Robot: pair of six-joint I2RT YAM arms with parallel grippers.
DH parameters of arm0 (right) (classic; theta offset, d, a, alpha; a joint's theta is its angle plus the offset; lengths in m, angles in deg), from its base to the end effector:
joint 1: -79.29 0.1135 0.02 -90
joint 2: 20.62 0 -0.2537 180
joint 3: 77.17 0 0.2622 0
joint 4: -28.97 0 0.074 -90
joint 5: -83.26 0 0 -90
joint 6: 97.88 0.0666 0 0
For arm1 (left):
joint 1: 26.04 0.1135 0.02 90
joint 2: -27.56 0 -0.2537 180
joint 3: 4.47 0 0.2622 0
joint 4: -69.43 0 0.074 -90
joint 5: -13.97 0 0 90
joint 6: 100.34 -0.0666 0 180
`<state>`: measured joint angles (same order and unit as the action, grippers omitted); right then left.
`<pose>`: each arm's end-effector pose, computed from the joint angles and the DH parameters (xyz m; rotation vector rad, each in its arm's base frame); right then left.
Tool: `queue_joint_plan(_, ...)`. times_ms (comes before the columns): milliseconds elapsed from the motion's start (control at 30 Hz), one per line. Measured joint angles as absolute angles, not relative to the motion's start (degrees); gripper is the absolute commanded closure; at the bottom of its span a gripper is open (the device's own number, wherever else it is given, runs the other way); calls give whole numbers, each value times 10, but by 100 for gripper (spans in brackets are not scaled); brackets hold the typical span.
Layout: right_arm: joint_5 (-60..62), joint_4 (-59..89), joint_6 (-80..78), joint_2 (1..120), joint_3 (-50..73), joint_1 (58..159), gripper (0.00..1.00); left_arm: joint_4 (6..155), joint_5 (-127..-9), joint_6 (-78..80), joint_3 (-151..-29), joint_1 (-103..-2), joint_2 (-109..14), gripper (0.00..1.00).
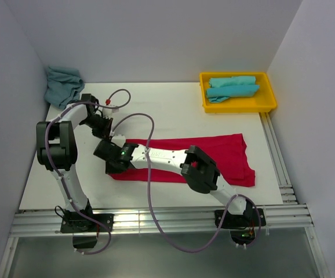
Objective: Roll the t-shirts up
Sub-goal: Roll the tshirt
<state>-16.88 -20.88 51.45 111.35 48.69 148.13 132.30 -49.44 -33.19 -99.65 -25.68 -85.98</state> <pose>0.2017 0.4886 0.1586 -0.1484 2.6544 0.6287 0.3907 -0.0274 0.1315 0.6037 2.7726 -0.6129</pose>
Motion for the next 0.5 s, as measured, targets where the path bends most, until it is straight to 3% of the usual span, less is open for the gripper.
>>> queue_joint_plan(500,-199,-152,542,999,311,1464,100,1334,-531,-281,-1044,-351,-848,100)
